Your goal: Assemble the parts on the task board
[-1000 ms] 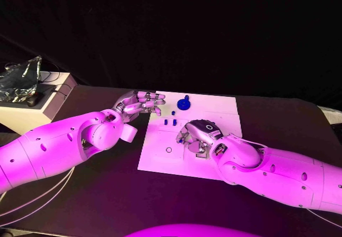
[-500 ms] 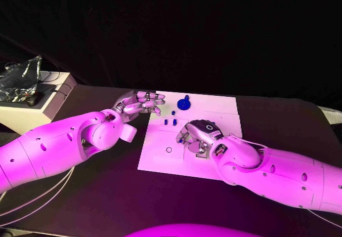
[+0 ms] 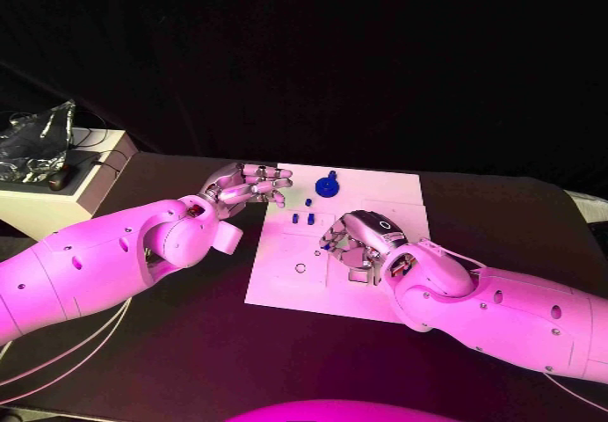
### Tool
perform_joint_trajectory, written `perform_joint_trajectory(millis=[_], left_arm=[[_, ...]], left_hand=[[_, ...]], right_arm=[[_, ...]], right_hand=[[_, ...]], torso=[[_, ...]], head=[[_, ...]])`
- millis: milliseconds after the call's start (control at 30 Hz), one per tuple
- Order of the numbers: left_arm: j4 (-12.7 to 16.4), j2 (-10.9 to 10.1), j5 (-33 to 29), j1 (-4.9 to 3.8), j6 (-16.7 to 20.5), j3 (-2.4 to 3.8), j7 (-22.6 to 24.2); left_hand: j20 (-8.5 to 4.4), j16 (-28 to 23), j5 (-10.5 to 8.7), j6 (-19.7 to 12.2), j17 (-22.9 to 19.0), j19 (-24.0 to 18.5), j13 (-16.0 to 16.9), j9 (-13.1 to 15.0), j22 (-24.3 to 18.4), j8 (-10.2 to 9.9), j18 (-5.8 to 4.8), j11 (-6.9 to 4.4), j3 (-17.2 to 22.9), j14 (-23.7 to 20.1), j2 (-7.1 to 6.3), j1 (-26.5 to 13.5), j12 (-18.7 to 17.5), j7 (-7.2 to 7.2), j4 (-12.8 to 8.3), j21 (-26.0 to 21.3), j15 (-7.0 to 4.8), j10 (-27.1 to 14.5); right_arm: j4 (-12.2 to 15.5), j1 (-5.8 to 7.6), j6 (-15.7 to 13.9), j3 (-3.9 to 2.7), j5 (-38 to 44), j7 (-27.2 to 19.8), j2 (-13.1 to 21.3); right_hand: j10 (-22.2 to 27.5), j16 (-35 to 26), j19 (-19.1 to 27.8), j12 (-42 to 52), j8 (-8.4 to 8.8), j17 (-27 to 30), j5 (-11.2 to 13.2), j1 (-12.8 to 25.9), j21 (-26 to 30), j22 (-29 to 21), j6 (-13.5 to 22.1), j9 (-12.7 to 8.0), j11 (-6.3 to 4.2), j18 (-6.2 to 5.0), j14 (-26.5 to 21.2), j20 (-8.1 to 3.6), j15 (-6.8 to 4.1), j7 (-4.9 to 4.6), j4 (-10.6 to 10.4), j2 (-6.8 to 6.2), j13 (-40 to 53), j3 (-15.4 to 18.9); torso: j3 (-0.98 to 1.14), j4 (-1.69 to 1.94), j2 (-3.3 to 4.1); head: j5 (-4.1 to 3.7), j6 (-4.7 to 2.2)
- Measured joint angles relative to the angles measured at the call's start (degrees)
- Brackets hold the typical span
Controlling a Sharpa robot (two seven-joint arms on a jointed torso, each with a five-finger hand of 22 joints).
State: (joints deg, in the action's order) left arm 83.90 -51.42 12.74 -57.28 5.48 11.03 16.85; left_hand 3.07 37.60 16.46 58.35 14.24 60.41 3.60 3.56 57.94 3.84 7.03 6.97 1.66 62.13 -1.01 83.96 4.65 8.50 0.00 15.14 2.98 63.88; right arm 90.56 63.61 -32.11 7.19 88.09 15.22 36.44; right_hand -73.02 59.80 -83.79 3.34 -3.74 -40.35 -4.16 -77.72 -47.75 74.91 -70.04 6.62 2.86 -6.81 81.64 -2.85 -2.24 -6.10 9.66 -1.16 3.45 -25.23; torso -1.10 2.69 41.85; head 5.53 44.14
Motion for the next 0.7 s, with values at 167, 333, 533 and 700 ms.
perform_joint_trajectory(millis=[167,333,533,700], left_arm=[[-0.1,-0.1,0.0,0.0,-0.1,0.0,-0.1],[-0.1,-0.1,0.0,0.0,-0.2,0.0,-0.3],[-0.2,-0.1,0.0,0.0,-0.4,0.0,-0.5],[-0.2,0.0,0.0,0.0,-0.5,0.0,-0.6]], left_hand=[[0.0,0.0,0.0,0.0,0.0,0.0,0.0,0.0,0.0,0.0,0.0,-0.01,0.0,0.0,0.0,0.0,0.0,0.0,0.0,-0.2,0.0,-0.4],[0.0,0.0,0.0,0.0,0.0,0.0,0.0,0.0,0.0,0.0,0.0,-0.01,-0.2,0.0,0.0,0.0,0.0,0.0,-0.2,-0.2,0.0,-0.4],[0.0,0.0,0.0,0.0,-0.1,0.0,0.0,0.0,0.0,0.0,0.0,-0.01,-0.3,0.0,0.0,0.0,0.0,0.0,0.0,-0.4,0.0,-0.4],[0.0,0.0,0.0,0.0,-0.1,0.0,0.0,0.0,0.0,0.0,0.0,0.2,-0.3,0.0,0.0,0.0,0.0,0.0,0.0,-0.4,0.0,-0.6]], right_arm=[[0.4,0.78,0.4,-0.41,-7.8,0.2,0.4],[0.0,2.43,2.6,-0.66,-17.0,1.2,0.2],[-1.2,4.49,6.5,-0.78,-25.3,3.0,-0.9],[-2.0,5.42,9.9,-0.78,-28.5,4.8,-2.1]], right_hand=[[0.0,0.0,0.0,0.0,0.0,0.1,0.1,0.0,0.4,0.0,0.0,0.0,0.0,-0.06,0.0,0.0,0.0,0.0,0.0,0.0,0.0,0.0],[0.0,0.0,0.0,0.0,0.01,0.5,0.1,0.2,1.2,0.0,0.2,0.0,0.0,-0.05,0.0,0.01,0.0,-0.21,0.2,0.16,0.0,0.2],[0.0,0.0,0.0,0.0,0.07,0.8,-0.7,0.6,1.9,0.0,0.2,0.0,0.01,-0.02,0.0,0.01,0.0,-0.24,0.2,0.39,0.0,0.2],[0.0,0.0,0.0,0.0,0.23,1.1,-0.7,0.9,2.2,0.0,0.2,0.0,0.01,0.04,0.0,0.01,0.0,-0.24,0.5,0.61,0.0,0.6]], torso=[[0.0,-0.01,0.0],[-0.03,-0.01,0.01],[-0.07,0.02,0.01],[-0.1,0.08,0.01]], head=[[0.09,-0.01],[0.2,0.08],[0.36,0.27],[0.34,0.45]])
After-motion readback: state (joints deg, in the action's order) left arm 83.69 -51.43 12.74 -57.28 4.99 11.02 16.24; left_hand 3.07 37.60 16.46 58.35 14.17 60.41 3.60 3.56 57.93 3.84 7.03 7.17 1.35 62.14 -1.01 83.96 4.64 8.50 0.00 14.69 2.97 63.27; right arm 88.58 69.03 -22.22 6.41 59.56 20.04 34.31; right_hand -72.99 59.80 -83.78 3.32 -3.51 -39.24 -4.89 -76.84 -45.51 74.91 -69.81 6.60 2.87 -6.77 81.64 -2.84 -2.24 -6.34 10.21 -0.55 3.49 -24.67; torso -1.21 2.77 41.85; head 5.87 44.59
